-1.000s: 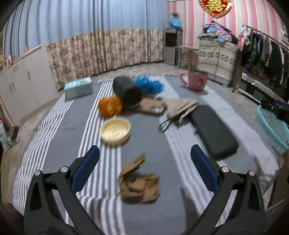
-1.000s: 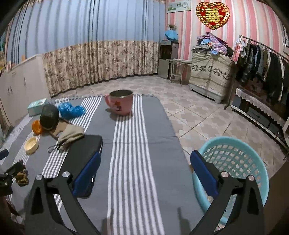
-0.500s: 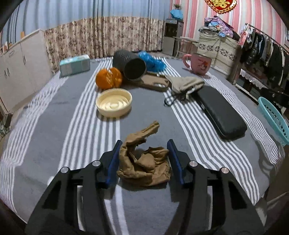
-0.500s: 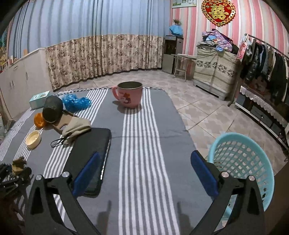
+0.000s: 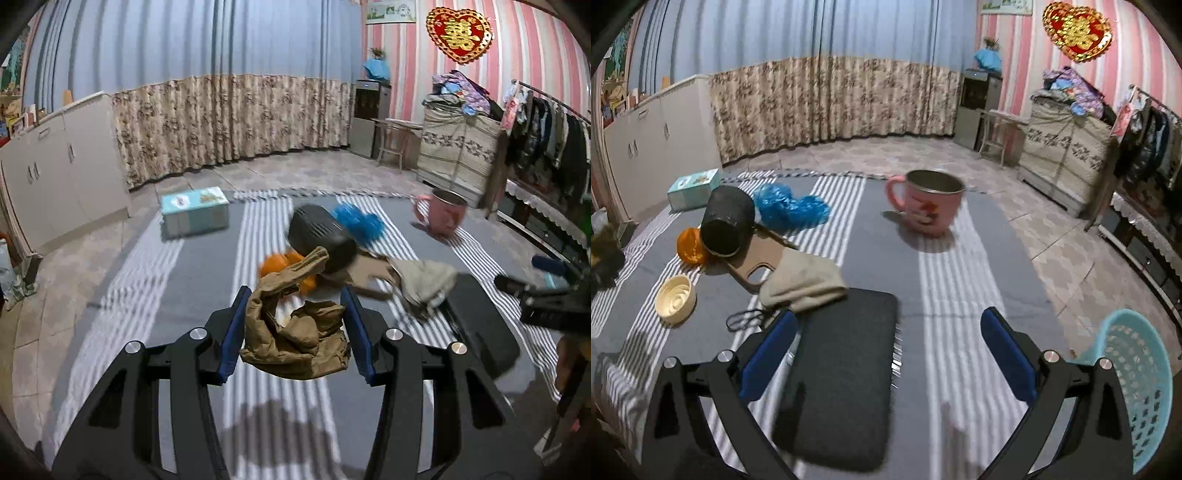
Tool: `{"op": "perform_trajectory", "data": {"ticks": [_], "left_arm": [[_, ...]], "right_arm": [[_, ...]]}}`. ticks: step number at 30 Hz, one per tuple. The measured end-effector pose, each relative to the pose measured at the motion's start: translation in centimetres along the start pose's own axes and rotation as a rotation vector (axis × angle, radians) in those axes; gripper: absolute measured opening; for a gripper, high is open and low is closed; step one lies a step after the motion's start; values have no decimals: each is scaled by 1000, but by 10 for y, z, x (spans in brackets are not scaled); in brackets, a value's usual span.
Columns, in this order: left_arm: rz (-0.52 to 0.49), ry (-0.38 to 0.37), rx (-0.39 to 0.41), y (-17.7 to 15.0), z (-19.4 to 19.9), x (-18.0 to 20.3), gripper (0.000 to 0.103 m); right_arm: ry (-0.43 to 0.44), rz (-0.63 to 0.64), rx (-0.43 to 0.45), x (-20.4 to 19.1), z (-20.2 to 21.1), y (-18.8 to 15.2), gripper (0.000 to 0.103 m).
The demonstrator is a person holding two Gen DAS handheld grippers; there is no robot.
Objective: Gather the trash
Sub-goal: 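Grasp the beige cloth with the right tool while the left holds the brown paper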
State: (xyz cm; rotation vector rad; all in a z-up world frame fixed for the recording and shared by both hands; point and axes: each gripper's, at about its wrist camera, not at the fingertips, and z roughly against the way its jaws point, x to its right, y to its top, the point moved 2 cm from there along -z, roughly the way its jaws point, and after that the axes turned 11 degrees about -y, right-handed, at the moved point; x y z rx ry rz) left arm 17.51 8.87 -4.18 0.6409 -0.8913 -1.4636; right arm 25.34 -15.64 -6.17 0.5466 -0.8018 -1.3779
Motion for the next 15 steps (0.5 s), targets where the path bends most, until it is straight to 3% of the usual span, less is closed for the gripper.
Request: {"op": "perform_trajectory", "data": {"ticks": [8,9,13,15], "left_arm": [[37,22,0,14,-16,-36,48],[43,24,-6,14,-19,-40,48],[59,28,-14,13,-25,-51,48],[64,29,-18,12,-28,-52,48]], "right_arm": [[9,106,-95,-56,-49,16,94],[9,119,-107,-60,-54,17,86],[48,133,-157,-66,-69,14,72],[59,138,-137,-67,-67,15,44]]}}
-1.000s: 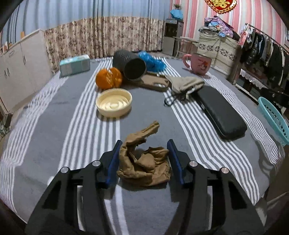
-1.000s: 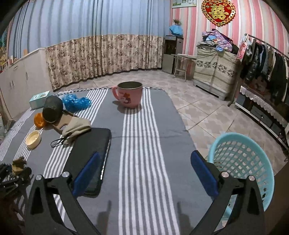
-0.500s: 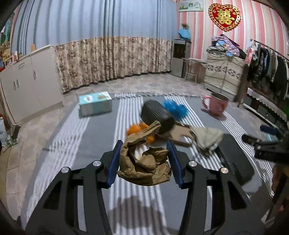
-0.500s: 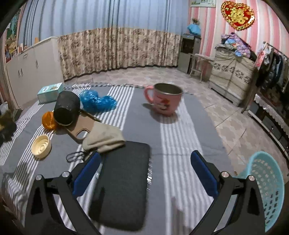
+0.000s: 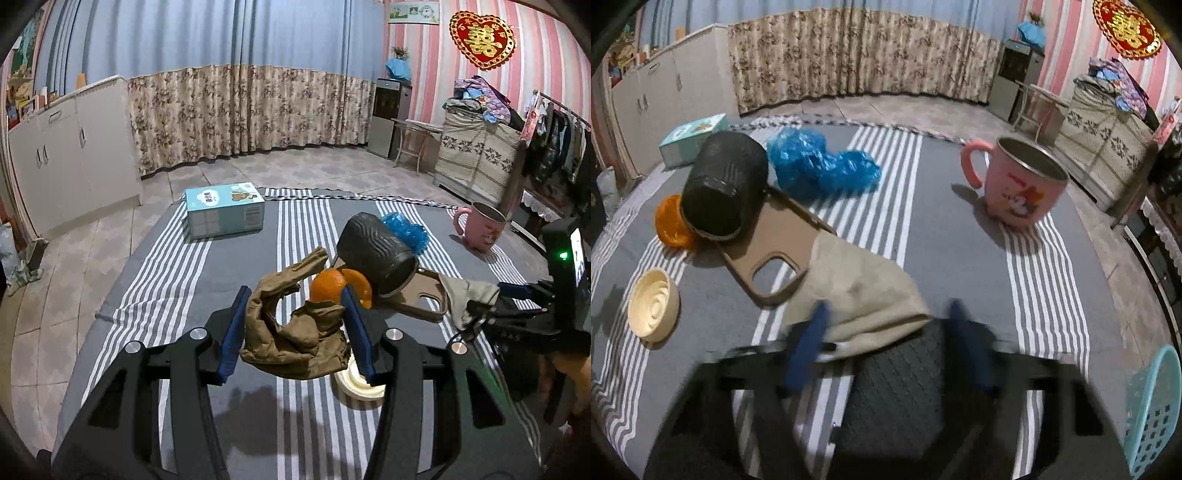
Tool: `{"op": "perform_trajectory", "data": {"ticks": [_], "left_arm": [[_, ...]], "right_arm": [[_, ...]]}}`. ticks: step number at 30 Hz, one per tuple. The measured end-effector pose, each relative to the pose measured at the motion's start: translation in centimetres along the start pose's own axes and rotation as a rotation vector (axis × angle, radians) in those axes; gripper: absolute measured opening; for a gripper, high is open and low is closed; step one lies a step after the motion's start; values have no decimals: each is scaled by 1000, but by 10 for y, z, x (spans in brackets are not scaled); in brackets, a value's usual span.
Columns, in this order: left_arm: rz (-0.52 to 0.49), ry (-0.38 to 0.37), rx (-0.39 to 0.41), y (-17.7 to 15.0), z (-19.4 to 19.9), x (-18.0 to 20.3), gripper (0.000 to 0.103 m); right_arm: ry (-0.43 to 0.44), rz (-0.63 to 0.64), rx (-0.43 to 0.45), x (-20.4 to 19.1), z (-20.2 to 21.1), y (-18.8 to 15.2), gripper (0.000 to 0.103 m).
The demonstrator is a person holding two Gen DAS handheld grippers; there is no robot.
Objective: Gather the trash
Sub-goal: 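Grasp the beige cloth with the right tool while the left holds the brown paper, then carry the brown paper and beige cloth over the blue basket and open both tools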
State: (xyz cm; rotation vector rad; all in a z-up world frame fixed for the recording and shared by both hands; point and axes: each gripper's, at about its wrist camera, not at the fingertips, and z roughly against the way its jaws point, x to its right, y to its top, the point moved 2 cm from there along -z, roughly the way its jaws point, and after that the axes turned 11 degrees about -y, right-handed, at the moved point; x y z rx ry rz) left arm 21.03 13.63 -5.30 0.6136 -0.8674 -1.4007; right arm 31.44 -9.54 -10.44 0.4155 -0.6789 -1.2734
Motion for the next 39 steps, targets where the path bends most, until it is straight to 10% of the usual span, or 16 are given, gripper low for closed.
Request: {"op": "perform_trajectory", "data": {"ticks": [6,18,39], "left_arm": [[8,7,6,2,2,2,48],[-18,-16,28,8,15,47,48],[-161,-246,4,-11,6,247,49]], "right_arm": [[22,-26,24,7,9,5,10],[19,-200,186,104,78,-13,7],[-336,-533,116,328,124,-139,7]]}}
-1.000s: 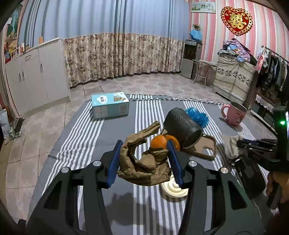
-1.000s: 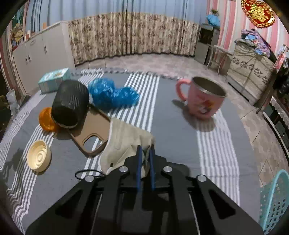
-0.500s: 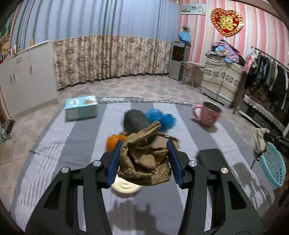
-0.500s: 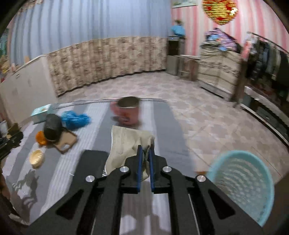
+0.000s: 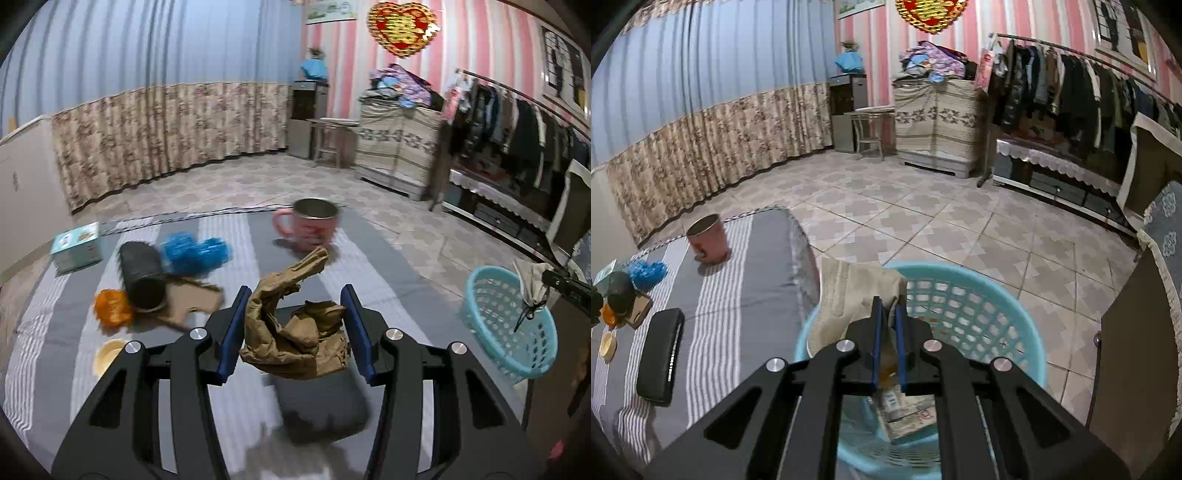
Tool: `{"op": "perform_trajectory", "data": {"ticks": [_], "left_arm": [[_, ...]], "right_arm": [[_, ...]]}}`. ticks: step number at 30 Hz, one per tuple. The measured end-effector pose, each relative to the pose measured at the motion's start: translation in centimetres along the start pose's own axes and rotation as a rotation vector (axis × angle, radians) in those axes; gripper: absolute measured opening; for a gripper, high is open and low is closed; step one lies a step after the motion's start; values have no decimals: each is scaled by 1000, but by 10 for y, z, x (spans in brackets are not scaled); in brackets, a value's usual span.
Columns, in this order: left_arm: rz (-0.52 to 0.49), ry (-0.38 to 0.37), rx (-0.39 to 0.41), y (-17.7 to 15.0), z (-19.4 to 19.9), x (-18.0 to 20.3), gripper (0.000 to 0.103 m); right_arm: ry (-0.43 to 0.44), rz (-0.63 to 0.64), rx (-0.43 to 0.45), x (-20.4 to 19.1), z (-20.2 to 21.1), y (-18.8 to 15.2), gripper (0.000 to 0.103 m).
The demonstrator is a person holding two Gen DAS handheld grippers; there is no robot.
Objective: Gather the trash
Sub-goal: 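Carry the brown paper and beige cloth over the blue basket and open both tools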
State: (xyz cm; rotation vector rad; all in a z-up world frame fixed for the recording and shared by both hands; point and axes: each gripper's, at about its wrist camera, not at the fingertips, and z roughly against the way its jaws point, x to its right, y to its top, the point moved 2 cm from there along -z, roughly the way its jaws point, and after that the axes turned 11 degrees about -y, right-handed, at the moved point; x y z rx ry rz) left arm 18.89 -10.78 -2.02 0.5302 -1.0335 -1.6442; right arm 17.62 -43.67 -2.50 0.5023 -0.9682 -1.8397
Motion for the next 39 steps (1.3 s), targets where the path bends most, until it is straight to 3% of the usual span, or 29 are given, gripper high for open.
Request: {"op": "perform_trajectory", "data": {"ticks": [6,22,31,35,39], "left_arm": [[-41,-61,-13,3,-23,48,49],[-161,-255,-72,2,-101,168,49],[-232,-351,-112,-6,-138,233,52],[-234,-360,-115,-3,-144,240,69],[-209,-337,-98,3,-143,225,80]], "right_arm": [[-5,-60,-28,29,-14,-3,7],[52,-99,-83,46,-41,-8,7],[-16,-157,-117,76,-54,-12,7],[-18,-185,-133,86,-58,-15,7],[-11,-185,-143,84,-61,-17,7]]}}
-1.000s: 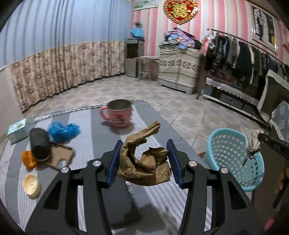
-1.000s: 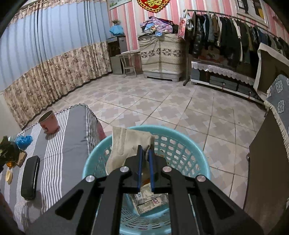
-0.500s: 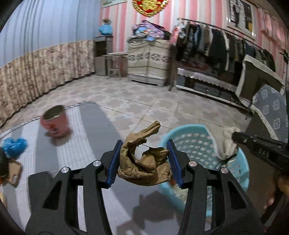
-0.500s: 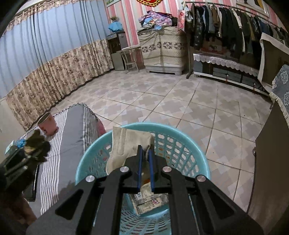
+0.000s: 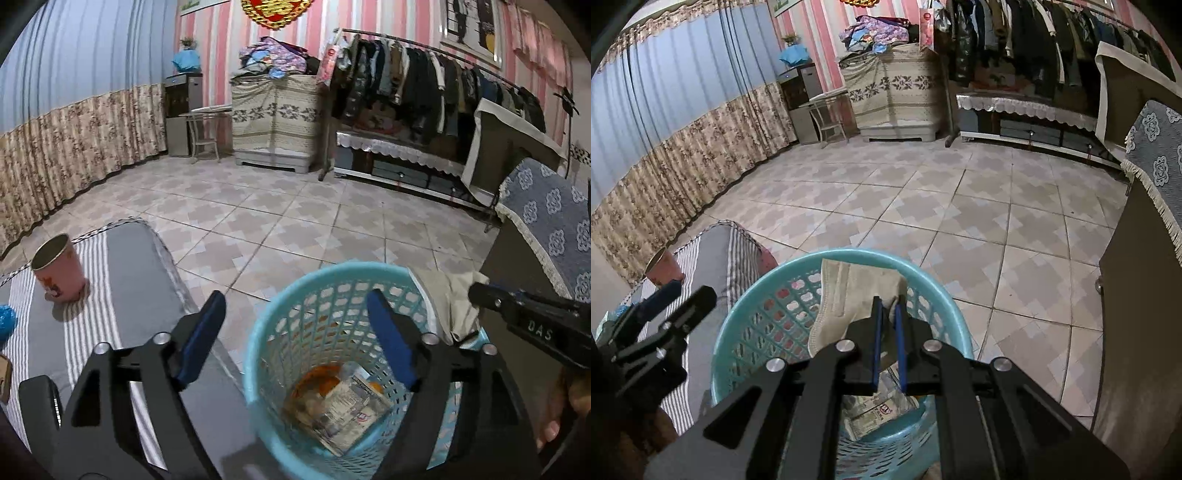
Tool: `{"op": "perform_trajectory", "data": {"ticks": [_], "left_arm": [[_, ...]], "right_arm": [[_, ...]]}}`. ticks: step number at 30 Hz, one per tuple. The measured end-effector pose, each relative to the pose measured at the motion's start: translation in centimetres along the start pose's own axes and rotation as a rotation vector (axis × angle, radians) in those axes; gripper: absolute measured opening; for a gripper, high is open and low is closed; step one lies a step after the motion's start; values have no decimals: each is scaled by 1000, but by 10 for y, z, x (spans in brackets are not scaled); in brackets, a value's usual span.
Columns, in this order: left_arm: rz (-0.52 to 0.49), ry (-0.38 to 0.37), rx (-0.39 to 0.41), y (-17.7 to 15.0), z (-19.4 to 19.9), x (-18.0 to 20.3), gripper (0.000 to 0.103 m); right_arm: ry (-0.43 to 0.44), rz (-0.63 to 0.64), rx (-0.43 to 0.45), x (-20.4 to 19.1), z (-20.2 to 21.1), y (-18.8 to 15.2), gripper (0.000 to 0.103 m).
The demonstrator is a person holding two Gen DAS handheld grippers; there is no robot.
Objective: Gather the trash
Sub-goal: 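Carry the brown paper and beige cloth over the blue basket and open both tools, then return to the mat and grasp the cream round lid with the left tool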
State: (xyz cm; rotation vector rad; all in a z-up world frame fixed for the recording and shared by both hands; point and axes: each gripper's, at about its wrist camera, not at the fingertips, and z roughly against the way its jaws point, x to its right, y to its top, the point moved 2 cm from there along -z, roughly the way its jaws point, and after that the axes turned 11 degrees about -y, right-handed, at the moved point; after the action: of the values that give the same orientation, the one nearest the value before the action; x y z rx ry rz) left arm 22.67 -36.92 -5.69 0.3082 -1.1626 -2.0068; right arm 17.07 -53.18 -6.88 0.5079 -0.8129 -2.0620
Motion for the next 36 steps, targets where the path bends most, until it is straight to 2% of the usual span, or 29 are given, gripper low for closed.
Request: {"op": "perform_trajectory", "data": {"ticks": [5,8,10,11,12,13,15,20,25,29,32,36], "left_arm": [[32,51,41,1,25,-25,97],[73,67,53,1,41,-42,97],[99,75,53,-1,50,-54,97],[104,82,55,-1,54,-58,97],[109,92,60,-2,59,-63,97],[110,103,65,-3,64,-67,97],[112,125,71,-4,72,-73,97],[137,179,90,-9,95,-95,97],[173,240,99,-19,121,-124,98],[186,303,104,-31,143,-151,98],[193,368,98,-45,163,-175,98],[218,468,82,-68,194,-217,98]], "right_arm": [[6,60,4,-18,2,-1,11],[7,75,-3,-25,1,-2,13],[8,91,-16,-30,-2,-5,32],[5,93,-18,-30,-3,-5,48],[0,95,-16,-32,-3,-6,55],[-3,98,-17,-33,-3,-6,56],[-6,97,-16,-36,-1,-6,69],[-28,122,39,-46,8,-5,87],[-34,171,88,-68,21,-6,89],[-26,217,147,-95,37,-9,94],[17,220,186,-117,52,-12,95],[94,173,196,-140,64,-17,97]]}}
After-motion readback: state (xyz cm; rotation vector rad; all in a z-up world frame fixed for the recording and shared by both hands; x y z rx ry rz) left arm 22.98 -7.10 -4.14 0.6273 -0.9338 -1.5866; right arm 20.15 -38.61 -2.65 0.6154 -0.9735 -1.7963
